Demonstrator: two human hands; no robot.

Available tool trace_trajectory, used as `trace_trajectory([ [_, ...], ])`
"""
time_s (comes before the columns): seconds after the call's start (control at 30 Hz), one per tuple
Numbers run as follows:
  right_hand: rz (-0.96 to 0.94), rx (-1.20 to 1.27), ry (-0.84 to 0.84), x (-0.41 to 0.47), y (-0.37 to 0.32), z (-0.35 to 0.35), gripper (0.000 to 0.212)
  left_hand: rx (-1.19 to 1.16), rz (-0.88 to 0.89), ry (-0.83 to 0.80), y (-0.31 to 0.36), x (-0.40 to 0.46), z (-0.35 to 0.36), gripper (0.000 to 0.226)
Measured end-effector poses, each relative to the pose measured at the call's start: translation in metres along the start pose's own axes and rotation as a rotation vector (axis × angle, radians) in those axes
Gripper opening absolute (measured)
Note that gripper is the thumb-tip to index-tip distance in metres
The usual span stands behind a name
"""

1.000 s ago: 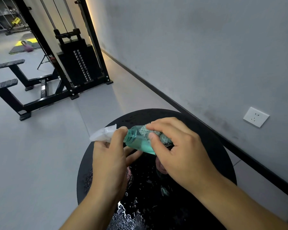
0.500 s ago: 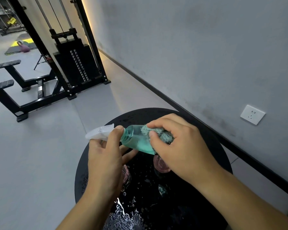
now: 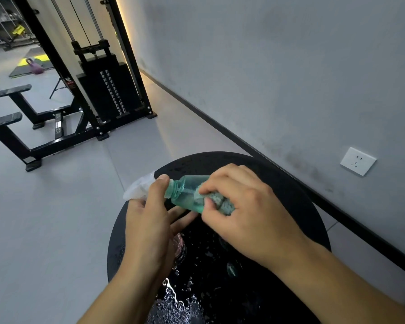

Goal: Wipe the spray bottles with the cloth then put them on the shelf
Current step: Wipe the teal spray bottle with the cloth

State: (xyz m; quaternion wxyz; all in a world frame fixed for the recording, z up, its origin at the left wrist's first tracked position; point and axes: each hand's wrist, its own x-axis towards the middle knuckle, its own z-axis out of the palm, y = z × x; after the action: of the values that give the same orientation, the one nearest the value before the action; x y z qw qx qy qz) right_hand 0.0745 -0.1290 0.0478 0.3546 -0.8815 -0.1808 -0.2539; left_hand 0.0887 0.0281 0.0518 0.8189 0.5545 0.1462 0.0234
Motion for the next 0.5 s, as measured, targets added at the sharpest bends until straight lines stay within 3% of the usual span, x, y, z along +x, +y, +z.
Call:
trace_trajectory([
  [0.13, 0.099, 0.056, 0.1, 0.0, 0.0, 0.003, 0.016, 0.029, 0.003, 0.013, -0.002, -0.001, 0.0, 0.034],
  [0.23, 0.02, 0.089, 0.028, 0.002, -0.007, 0.005, 0.019, 0.022, 0.008, 0.027, -0.002, -0.003, 0.001, 0.046],
  [0.5, 0.203, 0.116, 0.058, 0.003, 0.005, -0.002, 0.013, -0.008, 0.004, 0.083, 0.003, -0.001, 0.001, 0.04],
])
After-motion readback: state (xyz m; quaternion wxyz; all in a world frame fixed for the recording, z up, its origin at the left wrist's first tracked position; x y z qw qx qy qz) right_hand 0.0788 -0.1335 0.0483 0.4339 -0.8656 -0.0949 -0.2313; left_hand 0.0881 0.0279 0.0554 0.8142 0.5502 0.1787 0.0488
